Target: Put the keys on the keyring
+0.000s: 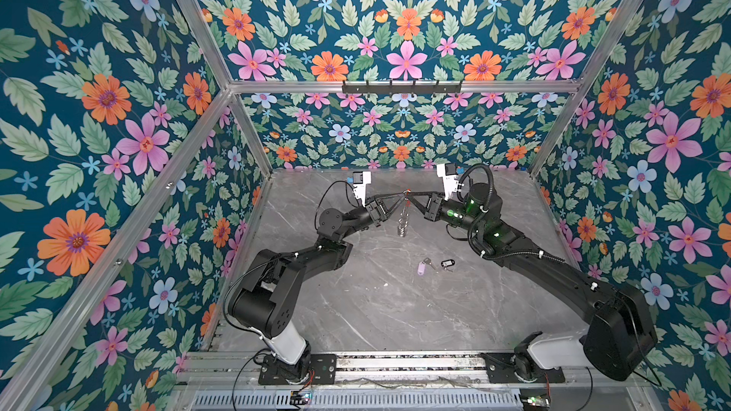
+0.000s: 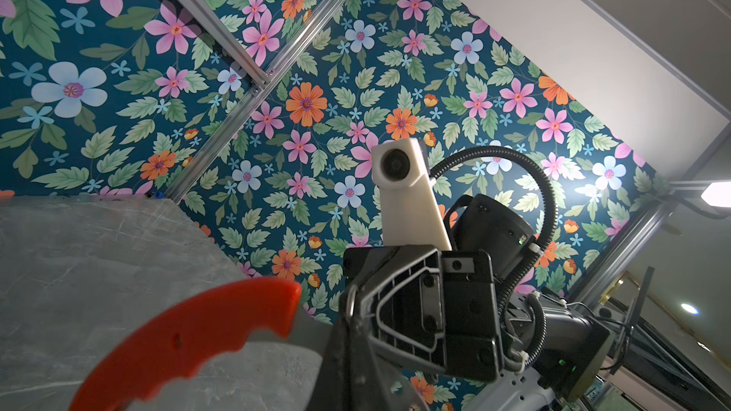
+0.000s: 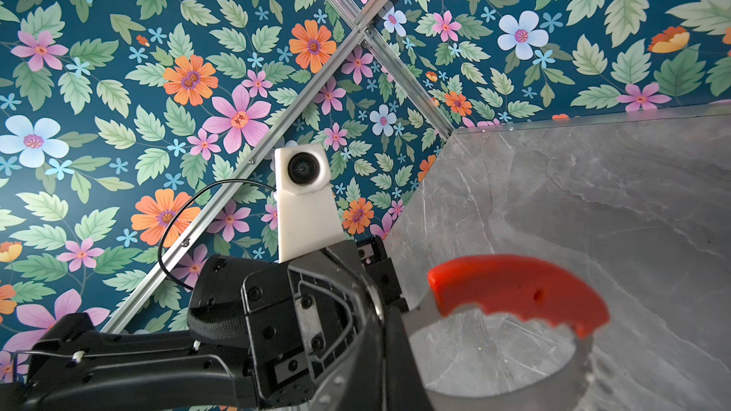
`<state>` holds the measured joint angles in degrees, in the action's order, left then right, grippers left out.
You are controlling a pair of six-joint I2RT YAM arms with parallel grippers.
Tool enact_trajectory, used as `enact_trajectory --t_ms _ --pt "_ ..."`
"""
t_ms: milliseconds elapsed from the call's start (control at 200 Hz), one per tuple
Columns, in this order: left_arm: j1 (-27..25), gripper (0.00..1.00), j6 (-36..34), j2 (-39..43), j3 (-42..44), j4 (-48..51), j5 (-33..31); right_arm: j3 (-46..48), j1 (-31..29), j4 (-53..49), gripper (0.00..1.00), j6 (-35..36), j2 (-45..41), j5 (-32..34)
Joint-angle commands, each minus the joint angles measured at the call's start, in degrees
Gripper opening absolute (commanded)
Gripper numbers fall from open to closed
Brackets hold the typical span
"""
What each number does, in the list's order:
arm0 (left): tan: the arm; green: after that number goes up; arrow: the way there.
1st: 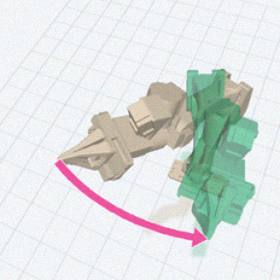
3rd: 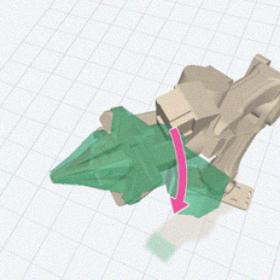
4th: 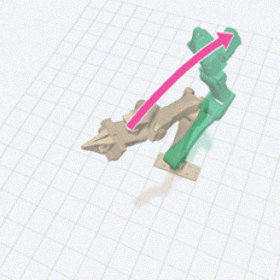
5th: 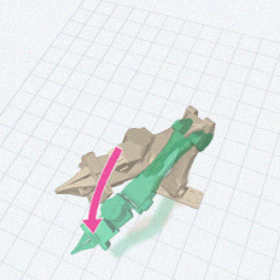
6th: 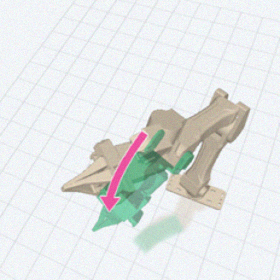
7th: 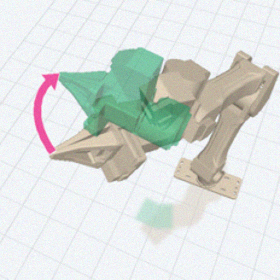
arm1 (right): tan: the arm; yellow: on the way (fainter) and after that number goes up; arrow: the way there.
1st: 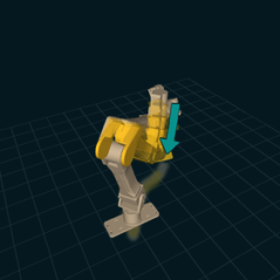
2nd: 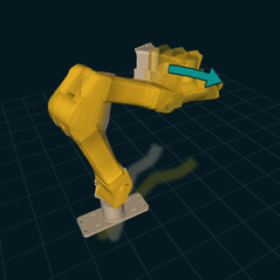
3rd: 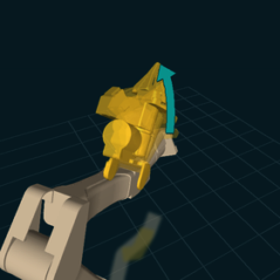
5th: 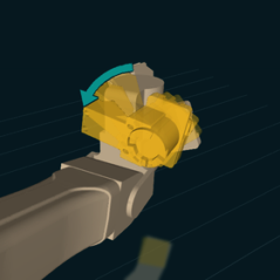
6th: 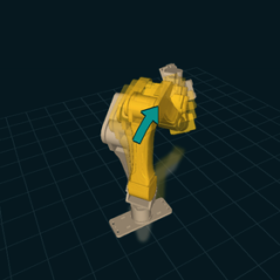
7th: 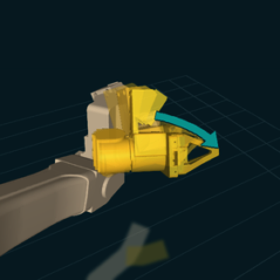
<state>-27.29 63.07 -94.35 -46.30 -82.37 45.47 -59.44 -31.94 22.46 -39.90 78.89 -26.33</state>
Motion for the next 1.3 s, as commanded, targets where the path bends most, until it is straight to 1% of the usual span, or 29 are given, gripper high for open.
enact_trajectory --t_ms 0,60,95,140,190,275,365,500,580,675,770,995,1166,1296 --pt "1.3 0.37 1.9 0.3 1.1 -3.8 -1.2 0.9 -0.1 4.2 0.0 -0.2 -1.2 1.5" --pt "2.9 0.45 3.5 0.8 3.3 -5.3 -4.0 2.0 -0.1 5.9 0.0 0.2 -1.8 2.3" --pt "3.9 0.45 4.1 1.1 4.6 -5.7 -5.6 2.4 -0.1 6.6 0.0 0.2 -2.0 2.5" --pt "5.2 0.44 4.6 1.3 6.1 -5.6 -7.0 2.8 -0.1 7.3 0.0 0.3 -2.2 2.4" --pt "6.4 0.4 5.2 1.3 7.3 -5.9 -7.9 3.0 -0.1 7.6 0.0 0.4 -2.3 2.2" --pt "7.4 0.34 7.1 0.5 8.2 -8.0 -8.1 3.4 -0.1 8.6 0.0 0.5 -2.4 1.7" --pt "7.3 0.31 9.2 -1.1 7.0 -10.5 -6.7 3.8 -0.1 9.8 0.0 0.4 -2.3 1.4" --pt "7.2 0.3 11.2 -2.8 5.0 -13.4 -4.5 4.0 -0.1 11.2 0.0 0.1 -2.0 0.8" --pt "6.8 0.32 10.9 -2.6 4.4 -13.4 -3.4 4.0 -0.1 11.3 0.0 -0.1 -1.6 0.6" --pt "6.1 0.36 10.0 -2.4 3.6 -13.3 -1.7 3.9 -0.1 11.3 0.0 -0.1 -1.1 0.2" --pt "5.4 0.39 9.4 -2.6 2.2 -13.2 1.0 3.3 -0.1 10.6 0.0 -0.1 -0.5 -0.8" --pt "5.4 0.37 9.6 -3.3 -0.2 -12.6 6.0 1.7 -0.1 6.5 0.0 1.0 0.5 -3.8" --pt "5.0 0.36 10.4 -4.0 -1.2 -12.6 7.8 0.1 -0.1 3.6 0.0 1.9 1.1 -5.9" --pt "4.3 0.35 10.6 -4.4 -1.9 -12.6 8.7 -0.2 -0.1 3.8 0.0 1.7 1.5 -6.4"
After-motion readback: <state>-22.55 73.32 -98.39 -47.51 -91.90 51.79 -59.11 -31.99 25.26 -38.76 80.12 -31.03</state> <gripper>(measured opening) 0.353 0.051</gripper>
